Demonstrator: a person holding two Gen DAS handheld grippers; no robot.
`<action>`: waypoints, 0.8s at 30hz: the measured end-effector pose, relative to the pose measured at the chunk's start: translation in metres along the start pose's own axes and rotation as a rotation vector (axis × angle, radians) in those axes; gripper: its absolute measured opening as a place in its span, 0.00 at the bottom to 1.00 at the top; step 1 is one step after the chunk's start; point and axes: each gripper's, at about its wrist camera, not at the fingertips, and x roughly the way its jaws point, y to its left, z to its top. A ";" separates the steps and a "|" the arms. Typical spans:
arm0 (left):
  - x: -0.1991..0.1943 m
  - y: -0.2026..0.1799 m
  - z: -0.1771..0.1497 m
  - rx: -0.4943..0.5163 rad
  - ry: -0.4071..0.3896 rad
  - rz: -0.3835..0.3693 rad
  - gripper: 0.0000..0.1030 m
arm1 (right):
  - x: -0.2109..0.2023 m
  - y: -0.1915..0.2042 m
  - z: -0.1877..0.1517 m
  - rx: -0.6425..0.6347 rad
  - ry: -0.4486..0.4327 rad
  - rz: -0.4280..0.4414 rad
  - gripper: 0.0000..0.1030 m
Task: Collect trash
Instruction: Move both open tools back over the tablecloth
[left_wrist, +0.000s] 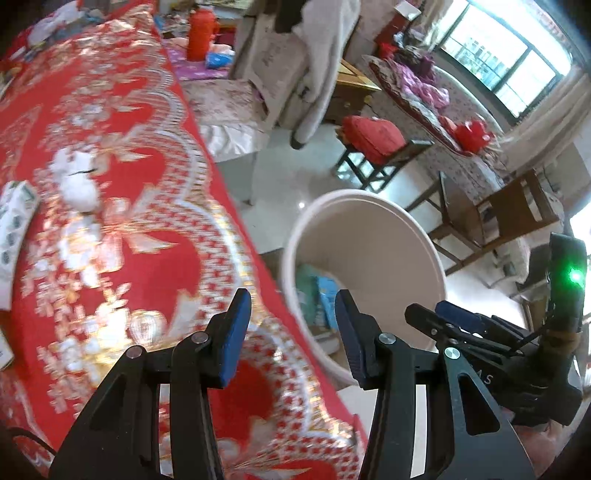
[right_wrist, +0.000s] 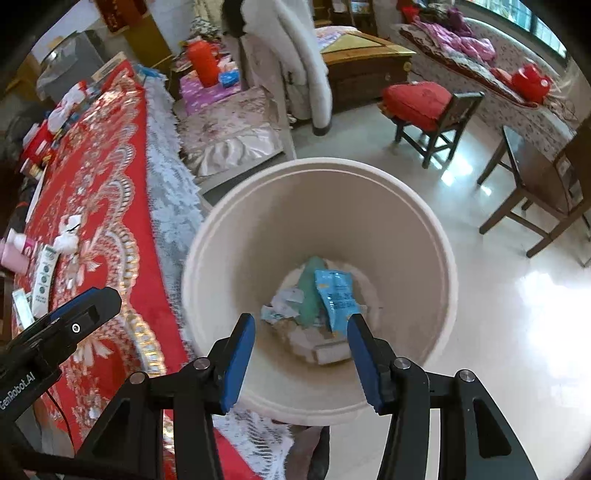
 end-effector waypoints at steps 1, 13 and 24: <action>-0.004 0.005 -0.001 -0.010 -0.006 0.009 0.44 | -0.001 0.010 -0.001 -0.020 -0.003 0.011 0.49; -0.061 0.076 -0.020 -0.146 -0.086 0.113 0.44 | -0.003 0.090 -0.004 -0.162 -0.005 0.095 0.54; -0.127 0.175 -0.058 -0.342 -0.162 0.238 0.44 | 0.004 0.205 -0.019 -0.377 0.032 0.212 0.55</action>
